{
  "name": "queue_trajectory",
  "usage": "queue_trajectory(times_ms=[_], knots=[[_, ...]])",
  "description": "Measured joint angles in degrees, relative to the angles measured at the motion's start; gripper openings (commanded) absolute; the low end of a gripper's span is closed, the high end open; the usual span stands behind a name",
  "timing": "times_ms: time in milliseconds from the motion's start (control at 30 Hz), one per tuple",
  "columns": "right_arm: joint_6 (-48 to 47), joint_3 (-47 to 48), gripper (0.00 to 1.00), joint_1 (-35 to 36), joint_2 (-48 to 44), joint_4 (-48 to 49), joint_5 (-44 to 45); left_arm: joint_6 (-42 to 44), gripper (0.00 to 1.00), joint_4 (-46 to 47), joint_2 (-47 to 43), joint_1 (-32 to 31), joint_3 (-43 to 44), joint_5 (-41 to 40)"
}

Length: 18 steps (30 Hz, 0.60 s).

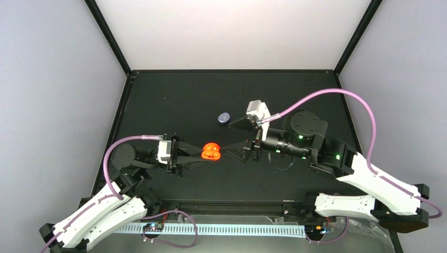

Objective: Insert the wireless bluetooth earbuds into the charging case
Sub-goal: Open the charging case.

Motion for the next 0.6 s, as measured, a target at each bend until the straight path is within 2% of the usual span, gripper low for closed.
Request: queue_trajectory(times_ms=[133, 200, 333, 433, 600], knots=[[0.85, -2.60, 0.83, -0.59, -3.21, 1.42, 4.11, -0.07, 0.01, -1.16, -1.86, 0.00, -1.22, -1.11], [2.47, -5.05, 0.82, -3.30, -4.94, 2.16, 6.43, -0.22, 0.02, -1.92, -3.04, 0.00, -1.62, -1.36], [8.28, -13.27, 0.78, -14.84, -6.78, 4.22, 9.49, -0.76, 0.02, -3.15, -5.79, 0.00, -2.78, -1.79], [13.07, -22.05, 0.71, -23.43, -5.53, 5.79, 10.82, -1.31, 0.02, -3.56, -7.93, 0.00, -4.15, -2.14], [19.10, -33.88, 0.60, -30.62, 3.10, 7.48, 10.95, -1.51, 0.02, -5.07, -10.03, -0.02, -5.53, -2.40]])
